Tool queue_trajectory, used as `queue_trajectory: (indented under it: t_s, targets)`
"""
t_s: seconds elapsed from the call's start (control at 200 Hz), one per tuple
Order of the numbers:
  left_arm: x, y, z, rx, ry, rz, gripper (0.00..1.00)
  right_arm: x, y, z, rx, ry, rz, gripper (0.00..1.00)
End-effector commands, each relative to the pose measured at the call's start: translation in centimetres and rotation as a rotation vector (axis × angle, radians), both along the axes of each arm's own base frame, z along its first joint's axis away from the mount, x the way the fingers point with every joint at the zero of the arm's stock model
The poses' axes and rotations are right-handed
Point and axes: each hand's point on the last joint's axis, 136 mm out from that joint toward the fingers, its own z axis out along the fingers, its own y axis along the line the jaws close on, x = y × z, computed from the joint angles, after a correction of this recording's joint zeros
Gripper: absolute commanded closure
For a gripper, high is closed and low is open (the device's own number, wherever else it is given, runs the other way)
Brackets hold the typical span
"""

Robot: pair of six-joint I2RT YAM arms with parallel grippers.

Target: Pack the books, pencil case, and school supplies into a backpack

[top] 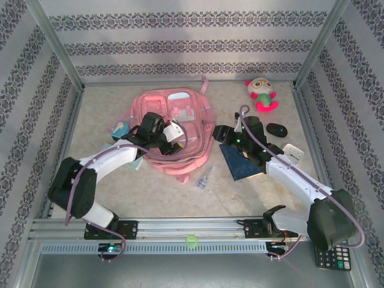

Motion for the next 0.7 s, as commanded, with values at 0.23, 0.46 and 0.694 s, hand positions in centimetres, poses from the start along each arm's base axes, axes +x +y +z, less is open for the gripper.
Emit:
queue_trajectory:
  t_s: [0.23,0.46,0.694]
  targets:
    - [0.1,-2.7,-3.3,0.076,-0.036,-0.253,0.24,-0.6,-0.8,0.5,-0.017,-0.090,0.001,0.42]
    - [-1.5,-3.6,-3.2,0.010,0.027,-0.316,0.13,-0.6,-0.6,-0.2,-0.012,-0.072,0.008,0.42]
    - [1.3,-2.1,-5.9,0.161,-0.043,-0.199,0.14,-0.3,0.2,-0.3,0.012,-0.064,0.036,0.42]
